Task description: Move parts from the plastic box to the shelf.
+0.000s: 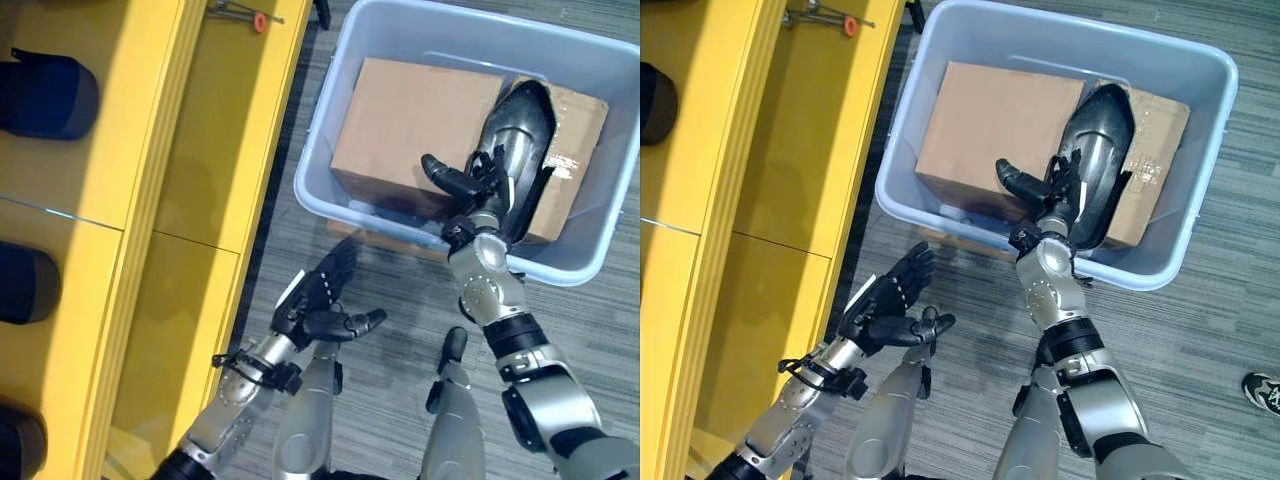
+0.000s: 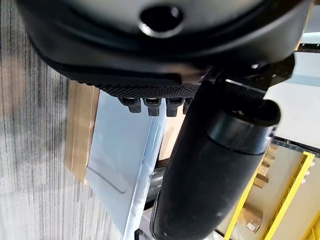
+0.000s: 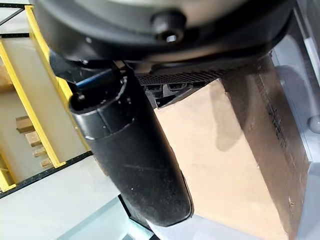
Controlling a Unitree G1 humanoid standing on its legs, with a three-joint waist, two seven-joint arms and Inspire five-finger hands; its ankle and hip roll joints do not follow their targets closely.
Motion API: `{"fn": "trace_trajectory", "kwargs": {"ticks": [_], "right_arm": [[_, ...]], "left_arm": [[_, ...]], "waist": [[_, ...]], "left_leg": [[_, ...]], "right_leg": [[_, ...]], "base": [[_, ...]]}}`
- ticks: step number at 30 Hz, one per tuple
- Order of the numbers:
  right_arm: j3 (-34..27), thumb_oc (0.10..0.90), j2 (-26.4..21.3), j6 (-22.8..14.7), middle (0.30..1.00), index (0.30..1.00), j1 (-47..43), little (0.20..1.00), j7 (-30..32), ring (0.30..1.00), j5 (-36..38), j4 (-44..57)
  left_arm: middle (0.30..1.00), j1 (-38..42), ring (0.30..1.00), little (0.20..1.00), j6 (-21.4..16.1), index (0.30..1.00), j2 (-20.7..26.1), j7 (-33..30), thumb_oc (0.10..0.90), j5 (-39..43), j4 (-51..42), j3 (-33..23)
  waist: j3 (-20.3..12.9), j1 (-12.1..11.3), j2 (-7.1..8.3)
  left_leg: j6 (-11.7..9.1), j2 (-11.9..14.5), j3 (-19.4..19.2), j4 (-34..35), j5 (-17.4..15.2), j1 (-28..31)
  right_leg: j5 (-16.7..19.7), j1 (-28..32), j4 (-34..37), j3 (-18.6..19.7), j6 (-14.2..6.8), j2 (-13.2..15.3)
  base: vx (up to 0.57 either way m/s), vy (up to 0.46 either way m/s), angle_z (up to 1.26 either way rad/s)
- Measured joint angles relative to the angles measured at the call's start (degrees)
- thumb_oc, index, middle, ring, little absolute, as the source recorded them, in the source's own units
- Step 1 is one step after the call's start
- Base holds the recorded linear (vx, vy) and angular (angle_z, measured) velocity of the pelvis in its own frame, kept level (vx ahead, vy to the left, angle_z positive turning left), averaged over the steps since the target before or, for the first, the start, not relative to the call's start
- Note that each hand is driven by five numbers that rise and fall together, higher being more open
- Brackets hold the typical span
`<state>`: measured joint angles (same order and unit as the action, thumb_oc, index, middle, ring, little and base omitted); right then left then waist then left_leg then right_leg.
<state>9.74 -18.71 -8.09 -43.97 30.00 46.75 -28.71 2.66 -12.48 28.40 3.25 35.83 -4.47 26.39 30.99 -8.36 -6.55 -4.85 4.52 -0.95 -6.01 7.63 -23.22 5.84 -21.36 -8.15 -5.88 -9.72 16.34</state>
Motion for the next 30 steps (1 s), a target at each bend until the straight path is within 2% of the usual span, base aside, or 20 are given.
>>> {"fn": "trace_trajectory", "kwargs": {"ticks": [4, 9, 13, 17, 18, 23, 24, 27, 28, 30], "right_arm": [[0.09, 0.9, -0.94, -0.01, 1.0, 1.0, -1.34, 1.0, 0.03, 1.0, 0.01, -0.78], [0.14, 0.9, -2.24, -0.67, 1.0, 1.0, -2.9, 1.0, -0.79, 1.0, -1.7, -0.73], [0.69, 0.9, -3.38, -1.49, 1.0, 1.0, -5.94, 1.0, 1.99, 1.0, -15.84, -0.05], [1.63, 0.9, -6.19, -1.56, 1.0, 1.0, -6.04, 1.0, 3.87, 1.0, -26.77, 9.32], [1.95, 0.9, -7.77, -1.75, 1.0, 1.0, -6.31, 1.0, 3.8, 1.0, -31.95, 13.86], [2.75, 0.9, -12.73, -0.91, 1.0, 1.0, -6.26, 1.0, 2.76, 1.0, -44.63, 22.27], [4.3, 0.9, -16.63, 0.06, 1.0, 1.0, -5.56, 1.0, 1.02, 1.0, -48.37, 25.74], [5.31, 0.9, -18.12, 0.29, 1.0, 1.0, -5.35, 1.0, -1.0, 1.0, -48.03, 26.85], [5.08, 0.9, -19.55, 0.88, 1.0, 1.0, -2.53, 1.0, -3.67, 1.0, -46.01, 27.81], [4.59, 0.9, -21.02, 1.04, 1.0, 1.0, 1.69, 1.0, -5.6, 1.0, -46.86, 28.97]], "left_arm": [[1.0, -0.13, 1.0, 1.0, 0.0, 1.0, -0.01, 0.05, 0.9, 0.0, 0.0, -0.03], [1.0, -1.01, 1.0, 1.0, 0.02, 1.0, 0.11, 1.26, 0.9, 2.05, 0.0, -0.05], [1.0, -1.32, 1.0, 1.0, 0.04, 1.0, 0.71, 1.49, 0.9, 1.87, -0.07, 0.26], [1.0, -2.17, 1.0, 1.0, -0.03, 1.0, 3.5, 0.67, 0.9, 2.03, -0.3, -0.09], [1.0, -2.74, 1.0, 1.0, -0.07, 1.0, 4.14, 0.77, 0.9, 2.08, -0.3, -1.06], [1.0, -3.82, 1.0, 1.0, -0.09, 1.0, 4.19, 1.94, 0.9, 2.11, -0.46, -3.19], [1.0, -4.27, 1.0, 1.0, -0.13, 1.0, 4.24, 2.88, 0.9, 2.11, -0.66, -3.79], [1.0, -4.71, 1.0, 1.0, -0.33, 1.0, 4.37, 3.72, 0.9, 2.09, -0.73, -3.99], [1.0, -5.34, 1.0, 1.0, -0.9, 1.0, 4.51, 4.13, 0.9, 2.13, -0.99, -4.03], [1.0, -6.08, 1.0, 1.0, -1.34, 1.0, 4.51, 4.65, 0.9, 2.11, -1.34, -4.32]], "waist": [[-0.08, -0.06, -0.62], [-0.11, -0.7, -0.68], [-0.12, -1.27, -0.69], [-0.12, -1.34, -0.69], [-0.12, -1.2, -0.69], [-0.12, -1.02, -0.68], [-0.12, -0.79, -0.68], [-0.11, -0.17, -0.66], [-0.08, 0.31, -0.61], [-0.06, 0.84, -0.59]], "left_leg": [[0.02, -0.01, 0.09, 0.0, 0.11, 0.11], [-0.04, -0.03, 0.56, -0.02, 0.23, 0.94], [-0.07, -0.03, 1.16, -0.02, 0.56, 1.29], [-0.08, -0.05, 1.22, 0.25, 0.62, 1.46], [-0.07, -0.04, 1.18, 0.33, 0.65, 1.5], [-0.09, -0.03, 1.03, 0.44, 0.71, 2.53], [-0.08, -0.02, 1.0, 0.69, 0.69, 3.7], [-0.08, 0.03, 0.88, 1.1, 0.66, 4.99], [-0.04, 0.11, 0.86, 1.28, 0.43, 5.81], [0.35, 0.25, 0.55, 1.33, 0.15, 5.69]], "right_leg": [[0.02, 0.08, -0.17, -0.05, -0.03, 0.0], [-0.03, 0.95, -0.39, -0.25, -0.05, -0.03], [-0.11, 1.62, -0.62, -0.93, -0.06, -0.02], [-0.28, 1.9, -0.35, -1.0, 0.09, 0.01], [-0.21, 1.92, -0.23, -0.98, 0.1, 0.0], [0.06, 2.96, 0.04, -0.96, -0.17, -0.01], [0.04, 4.12, 0.17, -0.96, -0.17, -0.03], [0.02, 5.21, 0.41, -0.93, -0.18, -0.05], [-0.07, 6.16, 0.82, -0.96, -0.06, -0.18], [-0.01, 5.96, 1.11, -0.83, 0.09, -0.25]], "base": [[0.0, 0.0, 0.0], [0.02, -0.037, 0.03], [0.01, -0.021, 0.07], [0.0, -0.045, 0.02], [0.0, -0.05, -0.02], [0.01, -0.053, -0.01], [0.0, -0.06, 0.0], [-0.02, -0.056, -0.02], [-0.03, -0.062, -0.03], [-0.03, -0.094, -0.06]]}}
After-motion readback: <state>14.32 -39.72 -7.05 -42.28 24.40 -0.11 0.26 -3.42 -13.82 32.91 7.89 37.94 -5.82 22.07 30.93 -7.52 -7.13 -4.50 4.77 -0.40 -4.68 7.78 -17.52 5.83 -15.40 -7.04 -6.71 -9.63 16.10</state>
